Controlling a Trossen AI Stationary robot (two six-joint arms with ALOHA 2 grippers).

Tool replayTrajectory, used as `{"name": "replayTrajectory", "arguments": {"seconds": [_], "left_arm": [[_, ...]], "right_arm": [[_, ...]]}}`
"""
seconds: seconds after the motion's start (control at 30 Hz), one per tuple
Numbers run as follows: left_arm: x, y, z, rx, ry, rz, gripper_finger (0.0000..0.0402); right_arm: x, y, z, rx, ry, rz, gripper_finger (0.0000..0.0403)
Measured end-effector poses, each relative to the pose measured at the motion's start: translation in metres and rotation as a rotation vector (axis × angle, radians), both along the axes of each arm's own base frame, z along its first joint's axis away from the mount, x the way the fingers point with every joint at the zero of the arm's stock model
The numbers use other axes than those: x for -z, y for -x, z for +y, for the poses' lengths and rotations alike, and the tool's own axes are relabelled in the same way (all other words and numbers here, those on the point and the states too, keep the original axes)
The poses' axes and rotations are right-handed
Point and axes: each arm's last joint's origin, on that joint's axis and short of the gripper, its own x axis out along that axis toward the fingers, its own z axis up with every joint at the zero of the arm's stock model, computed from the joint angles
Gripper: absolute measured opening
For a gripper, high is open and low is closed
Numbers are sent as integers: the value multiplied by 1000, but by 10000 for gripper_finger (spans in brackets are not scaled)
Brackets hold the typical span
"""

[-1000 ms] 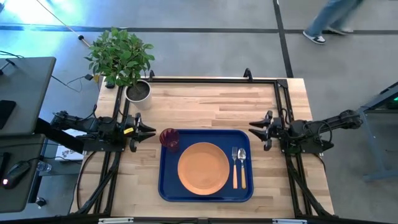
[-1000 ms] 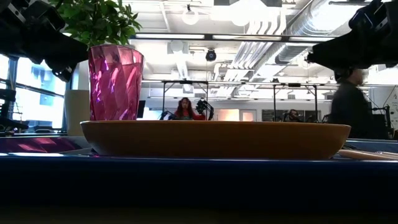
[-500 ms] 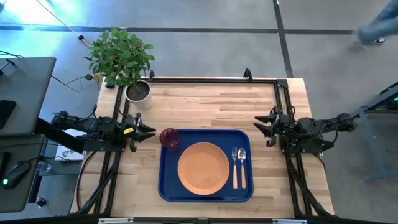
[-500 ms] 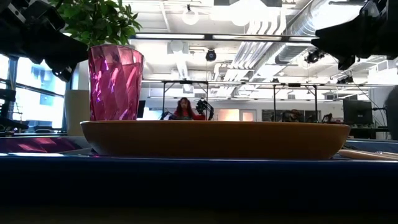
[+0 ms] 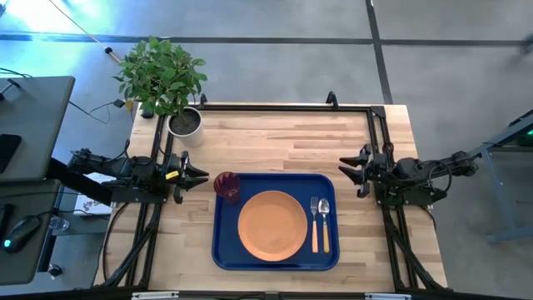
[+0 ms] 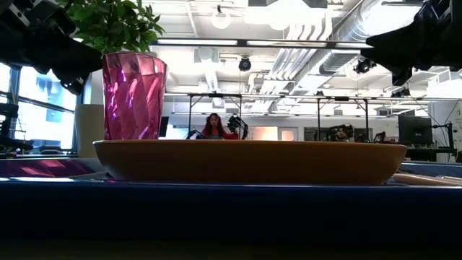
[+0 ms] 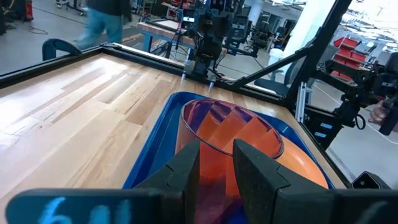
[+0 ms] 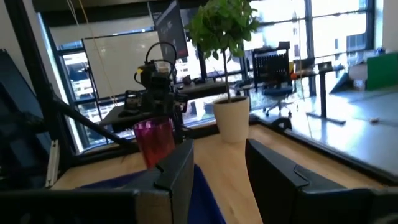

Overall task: Pick and place plate/cup/fork/spoon on tray
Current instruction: Return to Home Position

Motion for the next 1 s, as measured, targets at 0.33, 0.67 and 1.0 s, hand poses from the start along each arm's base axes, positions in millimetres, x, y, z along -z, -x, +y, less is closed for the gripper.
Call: {"name": "replayTrajectory", "arguments": {"seconds": [0.33,0.67,1.0], "left_arm": [[0,0,0,0,0,0,87],[0,0,0,1,0,0,87],[0,0,0,0,0,0,87]], "right_arm": [[3,0,0,-8,-42,19,137],[3,0,0,-8,-45,24,137],[3,0,0,-8,-45,24,137]]}}
